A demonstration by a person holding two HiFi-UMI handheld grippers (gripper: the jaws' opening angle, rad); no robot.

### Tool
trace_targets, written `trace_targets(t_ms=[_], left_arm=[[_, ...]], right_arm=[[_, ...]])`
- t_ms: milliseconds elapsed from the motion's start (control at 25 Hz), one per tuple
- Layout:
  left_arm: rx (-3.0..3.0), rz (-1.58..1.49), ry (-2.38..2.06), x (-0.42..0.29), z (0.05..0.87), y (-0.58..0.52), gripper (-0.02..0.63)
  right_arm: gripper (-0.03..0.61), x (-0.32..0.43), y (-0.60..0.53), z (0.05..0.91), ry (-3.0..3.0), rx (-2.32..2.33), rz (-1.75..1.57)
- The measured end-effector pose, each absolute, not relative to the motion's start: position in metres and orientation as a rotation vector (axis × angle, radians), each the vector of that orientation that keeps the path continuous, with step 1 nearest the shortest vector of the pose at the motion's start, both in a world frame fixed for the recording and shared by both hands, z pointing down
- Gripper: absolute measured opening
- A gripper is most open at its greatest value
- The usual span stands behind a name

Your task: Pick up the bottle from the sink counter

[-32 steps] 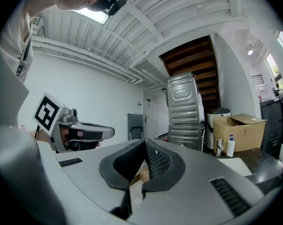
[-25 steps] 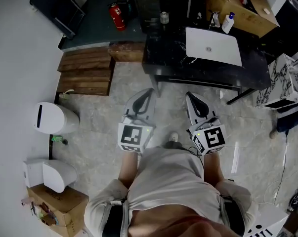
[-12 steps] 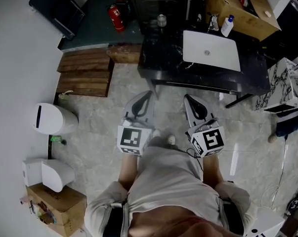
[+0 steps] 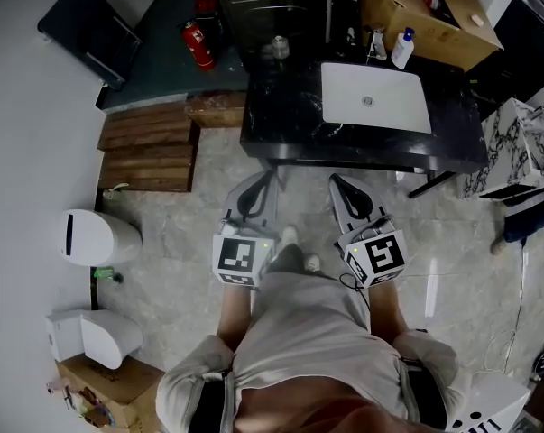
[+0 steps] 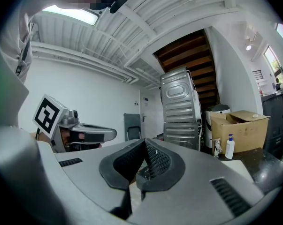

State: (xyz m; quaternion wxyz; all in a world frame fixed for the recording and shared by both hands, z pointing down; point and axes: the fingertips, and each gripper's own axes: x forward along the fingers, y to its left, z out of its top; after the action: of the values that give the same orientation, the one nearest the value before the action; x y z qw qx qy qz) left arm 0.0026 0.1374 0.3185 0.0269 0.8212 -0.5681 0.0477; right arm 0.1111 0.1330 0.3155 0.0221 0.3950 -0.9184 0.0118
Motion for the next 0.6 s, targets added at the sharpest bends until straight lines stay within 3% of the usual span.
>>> trace_targets(t_ms=[600], left_arm=[[2.563,0.139,-1.697,-0.027,0.324,0.066,0.002]], right_arm=[[-0.003,0.083,0.064,0.322,-2.798,1.262,0.025]])
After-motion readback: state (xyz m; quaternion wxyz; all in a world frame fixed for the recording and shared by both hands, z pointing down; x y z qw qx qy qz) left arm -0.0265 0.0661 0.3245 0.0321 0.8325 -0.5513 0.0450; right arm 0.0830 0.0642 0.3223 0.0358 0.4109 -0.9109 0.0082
